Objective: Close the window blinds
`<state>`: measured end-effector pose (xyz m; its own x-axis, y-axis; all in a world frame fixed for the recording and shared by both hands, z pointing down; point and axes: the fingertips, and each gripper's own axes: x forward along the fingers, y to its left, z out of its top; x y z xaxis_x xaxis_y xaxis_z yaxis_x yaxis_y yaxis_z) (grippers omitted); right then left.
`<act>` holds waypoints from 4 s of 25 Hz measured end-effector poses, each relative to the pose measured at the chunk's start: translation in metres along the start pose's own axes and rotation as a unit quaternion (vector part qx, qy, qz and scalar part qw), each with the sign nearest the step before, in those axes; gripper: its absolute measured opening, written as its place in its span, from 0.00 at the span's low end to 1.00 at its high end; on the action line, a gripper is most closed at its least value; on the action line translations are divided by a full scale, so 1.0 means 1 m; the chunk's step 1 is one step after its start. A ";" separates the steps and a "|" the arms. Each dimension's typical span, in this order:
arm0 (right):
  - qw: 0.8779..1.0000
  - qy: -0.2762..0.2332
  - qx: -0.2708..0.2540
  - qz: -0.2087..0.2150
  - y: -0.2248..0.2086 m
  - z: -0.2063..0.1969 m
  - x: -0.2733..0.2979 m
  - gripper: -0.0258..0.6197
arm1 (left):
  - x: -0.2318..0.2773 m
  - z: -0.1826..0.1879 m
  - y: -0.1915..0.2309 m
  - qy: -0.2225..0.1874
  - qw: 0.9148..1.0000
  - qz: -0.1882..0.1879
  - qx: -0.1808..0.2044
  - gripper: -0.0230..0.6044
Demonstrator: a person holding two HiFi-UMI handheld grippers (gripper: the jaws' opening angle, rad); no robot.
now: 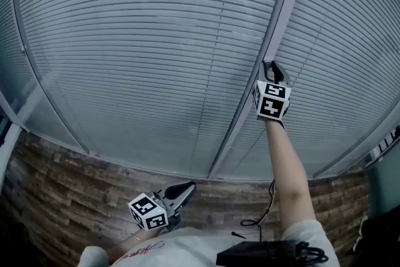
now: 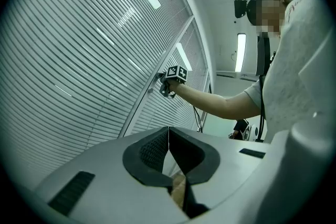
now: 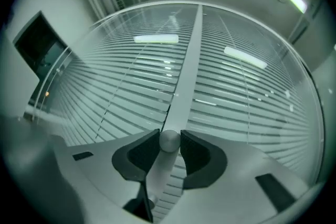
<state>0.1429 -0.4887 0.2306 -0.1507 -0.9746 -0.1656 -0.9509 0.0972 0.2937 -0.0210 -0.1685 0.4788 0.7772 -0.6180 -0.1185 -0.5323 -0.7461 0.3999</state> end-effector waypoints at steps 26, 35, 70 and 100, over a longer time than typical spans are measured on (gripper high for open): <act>0.784 0.003 -0.616 0.074 0.016 -0.010 0.001 0.24 | 0.005 0.000 -0.011 0.000 1.000 -0.004 0.004 0.07; 0.747 -0.003 -0.661 0.068 0.019 -0.013 0.002 0.24 | 0.003 -0.003 -0.017 0.000 1.000 -0.005 0.009 0.07; 0.988 -0.109 0.053 0.098 0.054 0.000 -0.227 0.11 | 0.037 0.033 -0.014 -0.030 0.997 0.025 0.063 0.07; 0.975 0.034 0.076 0.205 0.105 -0.105 -0.335 0.09 | 0.058 0.016 -0.061 -0.008 0.992 0.009 0.123 0.07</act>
<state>0.1219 -0.1733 0.4157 -0.5136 -0.8580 0.0002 -0.8442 0.5053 0.1789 0.0510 -0.1622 0.4328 0.7628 -0.6335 -0.1292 -0.6126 -0.7721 0.1691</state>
